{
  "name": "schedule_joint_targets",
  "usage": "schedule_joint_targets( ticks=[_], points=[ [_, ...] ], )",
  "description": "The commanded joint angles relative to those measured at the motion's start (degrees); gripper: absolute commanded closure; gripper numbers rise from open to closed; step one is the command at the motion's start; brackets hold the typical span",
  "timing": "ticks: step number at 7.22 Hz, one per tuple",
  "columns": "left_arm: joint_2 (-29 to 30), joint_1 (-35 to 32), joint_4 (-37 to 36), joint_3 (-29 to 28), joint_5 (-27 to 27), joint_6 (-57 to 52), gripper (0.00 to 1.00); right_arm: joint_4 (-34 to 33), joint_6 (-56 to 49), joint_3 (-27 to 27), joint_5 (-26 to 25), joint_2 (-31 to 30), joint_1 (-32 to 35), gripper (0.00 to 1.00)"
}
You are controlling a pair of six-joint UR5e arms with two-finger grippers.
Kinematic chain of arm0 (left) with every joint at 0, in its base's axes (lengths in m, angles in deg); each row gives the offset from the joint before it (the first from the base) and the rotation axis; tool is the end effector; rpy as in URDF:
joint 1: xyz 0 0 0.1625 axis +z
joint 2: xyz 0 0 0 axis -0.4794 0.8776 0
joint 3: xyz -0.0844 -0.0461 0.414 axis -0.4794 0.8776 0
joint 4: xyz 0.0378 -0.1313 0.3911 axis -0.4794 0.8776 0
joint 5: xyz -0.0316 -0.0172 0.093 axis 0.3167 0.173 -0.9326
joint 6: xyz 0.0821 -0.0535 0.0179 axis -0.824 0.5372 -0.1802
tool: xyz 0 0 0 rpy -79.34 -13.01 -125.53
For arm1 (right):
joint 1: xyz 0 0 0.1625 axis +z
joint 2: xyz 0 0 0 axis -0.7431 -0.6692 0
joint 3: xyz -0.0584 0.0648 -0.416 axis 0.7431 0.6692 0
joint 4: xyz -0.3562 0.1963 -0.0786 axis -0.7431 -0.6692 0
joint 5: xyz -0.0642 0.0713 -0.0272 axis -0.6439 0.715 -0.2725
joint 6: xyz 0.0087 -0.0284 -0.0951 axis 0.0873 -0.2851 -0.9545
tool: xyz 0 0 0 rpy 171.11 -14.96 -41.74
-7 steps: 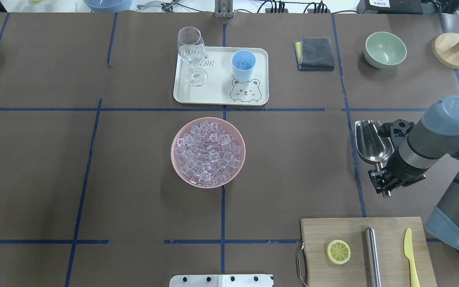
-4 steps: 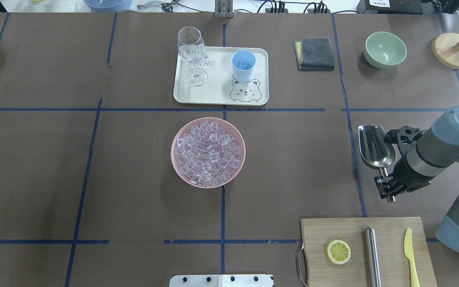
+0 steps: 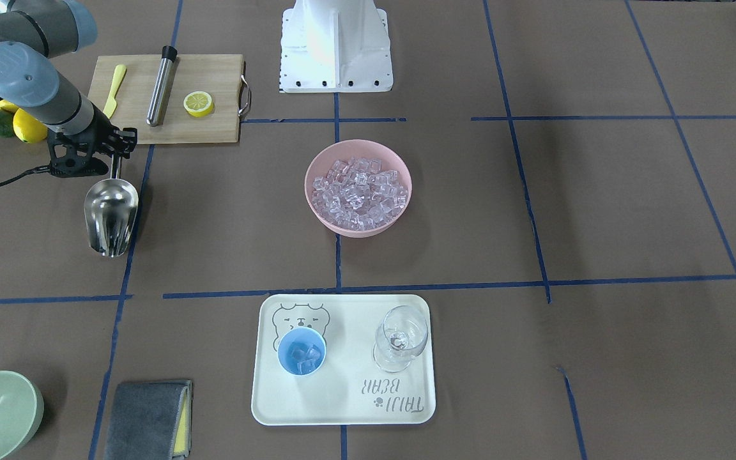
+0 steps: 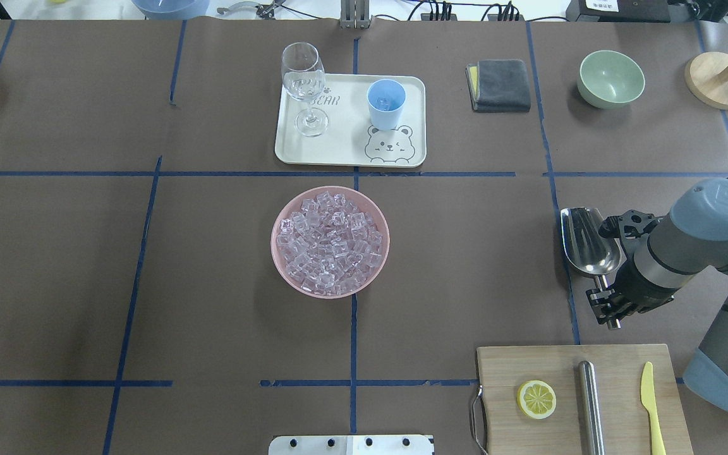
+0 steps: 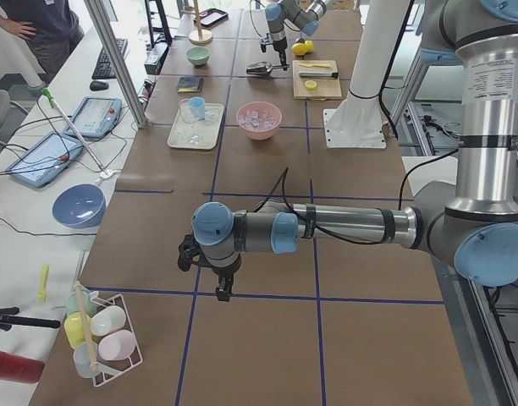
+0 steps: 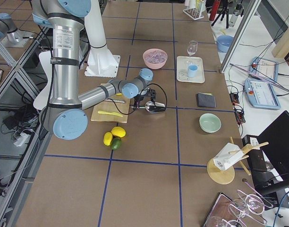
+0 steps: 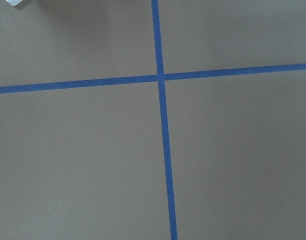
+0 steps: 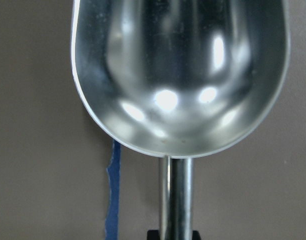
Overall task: Put ice in cup with scoop
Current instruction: 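Lower the scoop onto the table and open the right gripper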
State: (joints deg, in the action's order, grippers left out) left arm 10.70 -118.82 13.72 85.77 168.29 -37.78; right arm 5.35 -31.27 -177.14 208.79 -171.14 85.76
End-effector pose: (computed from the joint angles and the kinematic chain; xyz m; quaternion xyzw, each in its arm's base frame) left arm -0.0603 -0.4727 0.6405 0.0145 0.4093 0.0430 0.9113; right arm -0.3315 -0.3514 0.4948 -0.1021 -0.3602 -0.0693 0.9247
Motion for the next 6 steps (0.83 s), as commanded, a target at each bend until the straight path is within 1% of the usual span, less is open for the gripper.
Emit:
schedule_joint_targets(
  ticks=[1,2,3,4,6],
  points=[
    [0.00,0.00,0.00,-0.01,-0.01,0.04,0.00,-0.11,0.00,0.59,-0.07,0.25,-0.33,1.00],
    [0.00,0.00,0.00,-0.01,-0.01,0.04,0.00,-0.11,0.00,0.86,0.02,0.34,-0.33,1.00],
    [0.00,0.00,0.00,-0.01,0.08,0.04,0.00,-0.02,0.00,0.68,-0.16,0.43,-0.33,0.23],
    [0.00,0.00,0.00,-0.01,0.08,0.04,0.00,0.07,0.00,0.42,-0.16,0.43,-0.33,0.00],
    [0.00,0.00,0.00,-0.01,0.17,0.04,0.00,-0.19,0.00,0.07,-0.07,1.57,1.24,0.00]
  ],
)
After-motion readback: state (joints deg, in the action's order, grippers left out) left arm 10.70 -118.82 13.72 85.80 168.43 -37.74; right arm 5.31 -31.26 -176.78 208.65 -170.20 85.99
